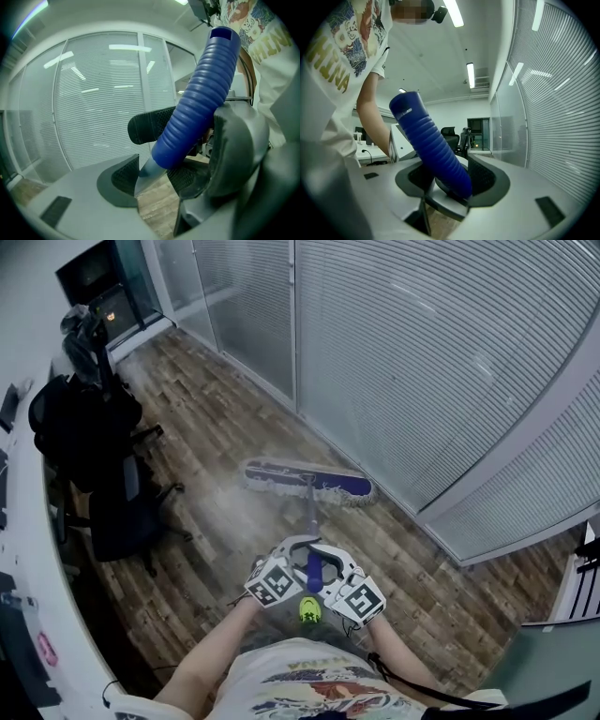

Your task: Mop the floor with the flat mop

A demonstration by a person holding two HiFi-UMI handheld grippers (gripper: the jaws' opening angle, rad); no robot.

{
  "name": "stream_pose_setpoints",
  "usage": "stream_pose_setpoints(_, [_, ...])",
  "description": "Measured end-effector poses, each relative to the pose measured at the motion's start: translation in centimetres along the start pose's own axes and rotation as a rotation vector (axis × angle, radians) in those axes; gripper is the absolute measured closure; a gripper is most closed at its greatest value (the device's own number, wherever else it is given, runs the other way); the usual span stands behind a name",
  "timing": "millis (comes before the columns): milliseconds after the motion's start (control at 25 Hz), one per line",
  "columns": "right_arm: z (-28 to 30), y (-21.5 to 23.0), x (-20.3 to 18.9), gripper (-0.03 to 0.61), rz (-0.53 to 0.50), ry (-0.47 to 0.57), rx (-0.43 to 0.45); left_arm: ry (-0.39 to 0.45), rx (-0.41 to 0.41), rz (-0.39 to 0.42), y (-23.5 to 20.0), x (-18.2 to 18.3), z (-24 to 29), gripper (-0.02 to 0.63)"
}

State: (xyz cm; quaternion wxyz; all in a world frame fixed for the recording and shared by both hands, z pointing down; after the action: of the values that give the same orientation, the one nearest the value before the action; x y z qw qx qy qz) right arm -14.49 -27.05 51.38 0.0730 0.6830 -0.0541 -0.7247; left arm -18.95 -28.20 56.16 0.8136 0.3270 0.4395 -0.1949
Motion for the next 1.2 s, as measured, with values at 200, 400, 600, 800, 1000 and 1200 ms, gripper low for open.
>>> stream_pose_setpoints(200, [0.3, -2.4, -0.1, 0.374, 0.053, -0.030, -0.011, 0.008, 0.006, -0.025, 1.3, -0.1, -1.9, 0.449])
stream_pose_setpoints(400, [0.5, -7.4, -0.9, 0.373, 0.057, -0.040, -0.024, 0.018, 0.005, -0.035, 4.7, -0.3, -5.6, 0.448])
stream_pose_setpoints(600, [0.3, -15.6, -2.6, 0.373, 0.034, -0.044, -0.019, 0.021, 0.010, -0.039, 10.7, -0.7, -11.4, 0.449])
stream_pose_setpoints(800, [-0.6, -25.2, -5.3, 0.373, 0.022, -0.056, -0.017, 0.025, 0.028, -0.057, 18.5, -1.2, -17.7, 0.448])
stream_pose_setpoints(1000, [-3.1, -32.9, -6.9, 0.371, -0.003, -0.078, 0.004, 0.021, 0.040, -0.093, 25.7, -0.4, -22.0, 0.446])
stream_pose_setpoints(1200, [-5.6, -38.2, -7.5, 0.370, 0.002, -0.089, 0.037, 0.014, 0.053, -0.106, 30.8, 1.1, -24.8, 0.446])
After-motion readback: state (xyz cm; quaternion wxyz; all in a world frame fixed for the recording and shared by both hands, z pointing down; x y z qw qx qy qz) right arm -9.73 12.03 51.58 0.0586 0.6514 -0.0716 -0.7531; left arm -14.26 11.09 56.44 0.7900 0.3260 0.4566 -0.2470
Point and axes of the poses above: the fingertips, and each gripper's own axes: z forward along the fingers, y to its right, x out of its top, the point moved 6 cm from there along -z, backward along the fingers, and after that the axes turned 15 degrees about z, right-handed, at the moved point
